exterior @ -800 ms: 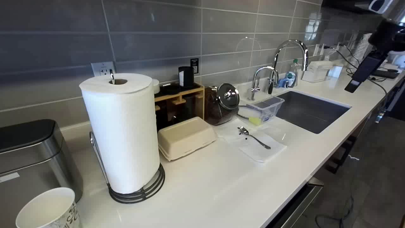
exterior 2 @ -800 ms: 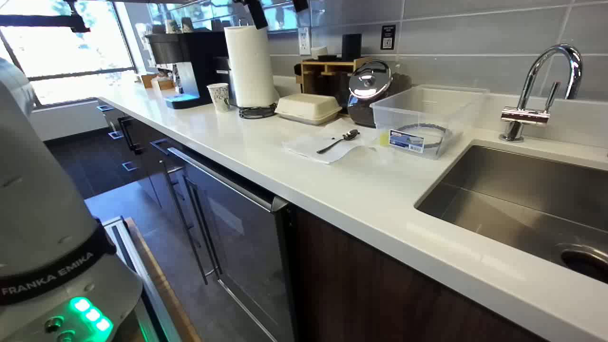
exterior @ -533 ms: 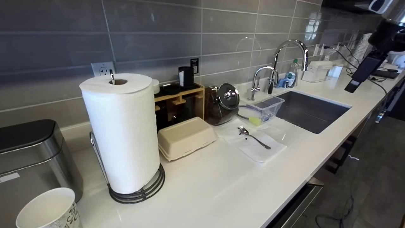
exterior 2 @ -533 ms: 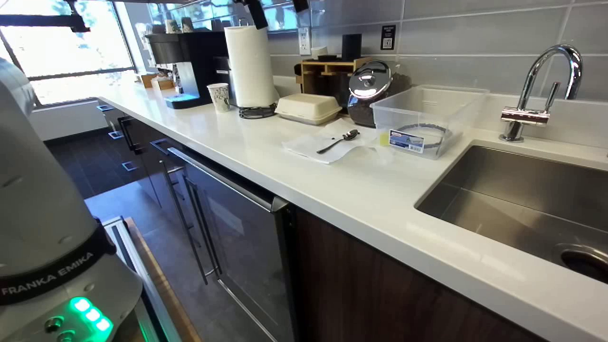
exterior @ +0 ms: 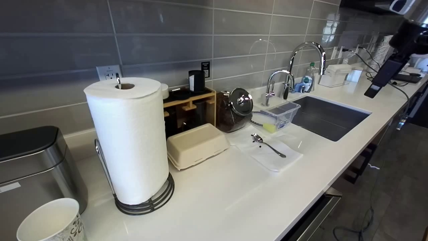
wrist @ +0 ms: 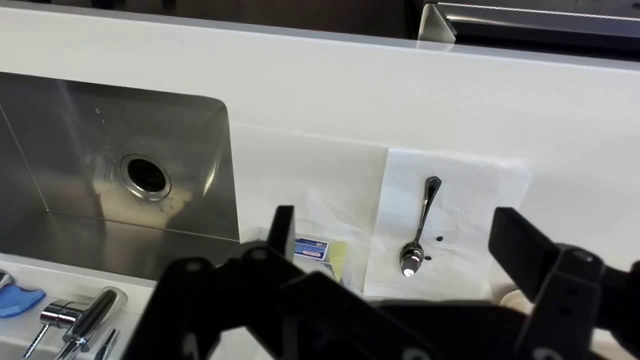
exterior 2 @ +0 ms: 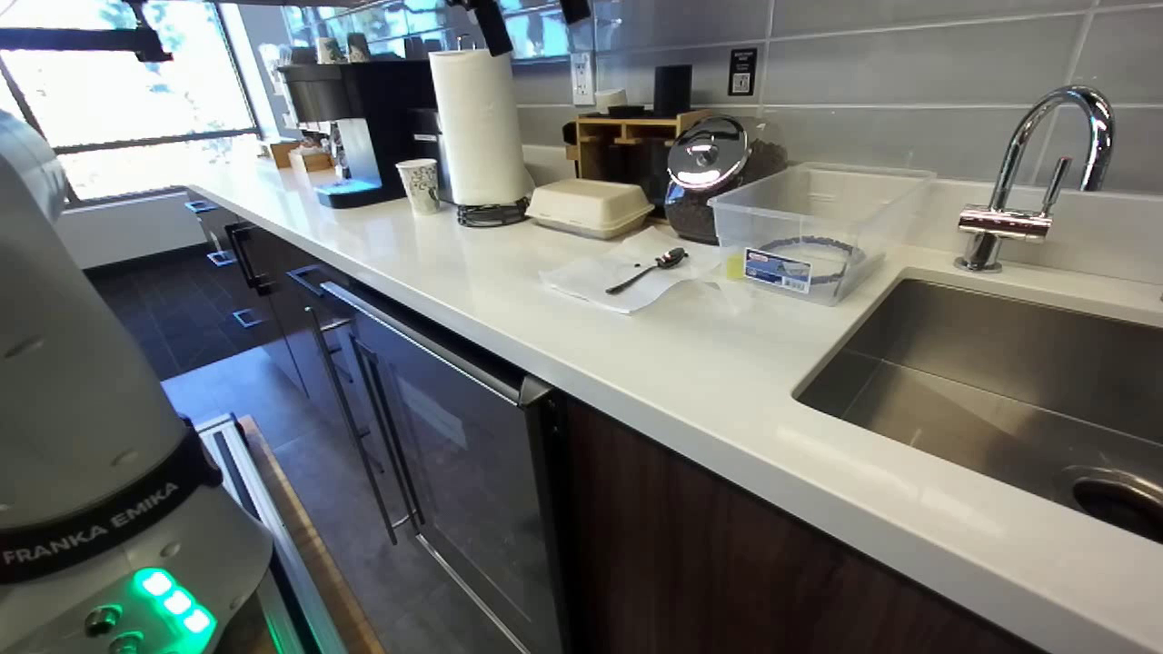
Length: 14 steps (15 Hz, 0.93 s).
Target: Put the cup in front of the foam pack
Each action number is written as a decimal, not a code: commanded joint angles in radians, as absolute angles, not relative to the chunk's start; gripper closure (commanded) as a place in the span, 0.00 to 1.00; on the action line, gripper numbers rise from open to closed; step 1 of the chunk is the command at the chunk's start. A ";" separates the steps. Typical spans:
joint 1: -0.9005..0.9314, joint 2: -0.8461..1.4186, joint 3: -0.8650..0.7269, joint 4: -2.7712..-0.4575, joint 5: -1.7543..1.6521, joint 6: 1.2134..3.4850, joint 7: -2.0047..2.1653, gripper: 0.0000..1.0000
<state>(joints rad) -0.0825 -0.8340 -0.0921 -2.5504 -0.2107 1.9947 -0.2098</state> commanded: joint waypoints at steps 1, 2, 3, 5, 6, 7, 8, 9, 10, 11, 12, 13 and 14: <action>-0.044 -0.793 -0.082 -2.536 -0.188 2.017 -0.188 0.00; -0.022 -0.772 -0.074 -2.532 -0.172 2.030 -0.188 0.00; -0.007 -0.753 -0.063 -2.528 -0.161 2.046 -0.180 0.00; 0.030 -0.703 -0.039 -2.516 -0.128 2.086 -0.159 0.00; 0.051 -0.674 -0.028 -2.507 -0.098 2.104 -0.143 0.00; 0.067 -0.644 -0.014 -2.497 -0.070 2.117 -0.123 0.00; 0.078 -0.618 0.003 -2.488 -0.043 2.127 -0.097 0.00; 0.105 -0.592 0.013 -2.476 -0.001 2.137 -0.088 0.00; 0.121 -0.561 0.029 -2.458 0.035 2.134 -0.068 0.00; 0.128 -0.534 0.050 -2.439 0.061 2.124 -0.033 0.00; 0.132 -0.506 0.081 -2.421 0.070 2.123 0.010 0.00; 0.130 -0.476 0.112 -2.402 0.072 2.116 0.061 0.00; 0.133 -0.450 0.142 -2.383 0.071 2.104 0.108 0.00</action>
<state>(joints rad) 0.1258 -0.5476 0.0745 -2.4561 0.0433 2.1319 -0.0094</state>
